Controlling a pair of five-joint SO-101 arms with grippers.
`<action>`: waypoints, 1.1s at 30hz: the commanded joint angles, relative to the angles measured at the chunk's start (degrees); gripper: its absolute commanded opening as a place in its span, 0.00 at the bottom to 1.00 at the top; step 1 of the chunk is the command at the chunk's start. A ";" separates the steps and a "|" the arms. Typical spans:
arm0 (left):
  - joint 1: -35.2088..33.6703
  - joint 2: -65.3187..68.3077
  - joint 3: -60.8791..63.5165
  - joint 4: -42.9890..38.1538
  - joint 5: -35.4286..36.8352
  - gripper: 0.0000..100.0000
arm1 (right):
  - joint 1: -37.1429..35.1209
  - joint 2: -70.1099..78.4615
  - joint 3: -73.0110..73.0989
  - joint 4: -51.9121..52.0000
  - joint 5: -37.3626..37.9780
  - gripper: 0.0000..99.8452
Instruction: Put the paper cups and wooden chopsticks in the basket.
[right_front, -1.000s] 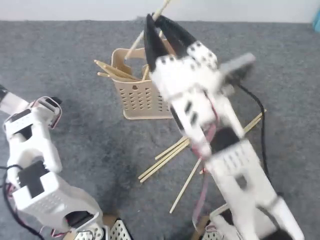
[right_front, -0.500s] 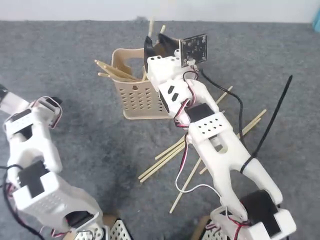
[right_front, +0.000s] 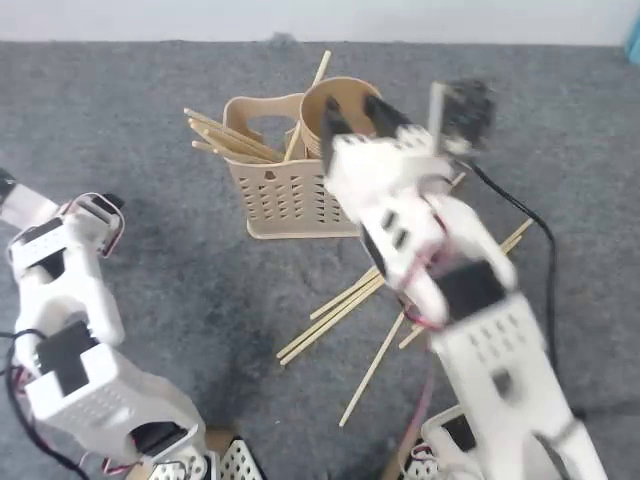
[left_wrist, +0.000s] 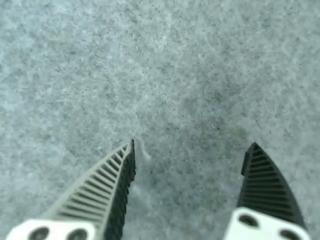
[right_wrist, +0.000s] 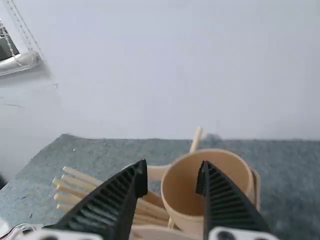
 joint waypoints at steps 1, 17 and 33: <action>0.44 -0.18 -2.42 -0.88 0.53 0.33 | 2.68 -9.80 -2.46 18.95 -7.21 0.17; 0.44 -0.18 -2.33 -0.88 0.53 0.33 | 17.45 -12.62 28.57 17.89 -15.12 0.17; 0.44 -0.35 -2.07 -0.79 0.53 0.33 | 16.66 2.59 42.64 -6.11 -15.56 0.10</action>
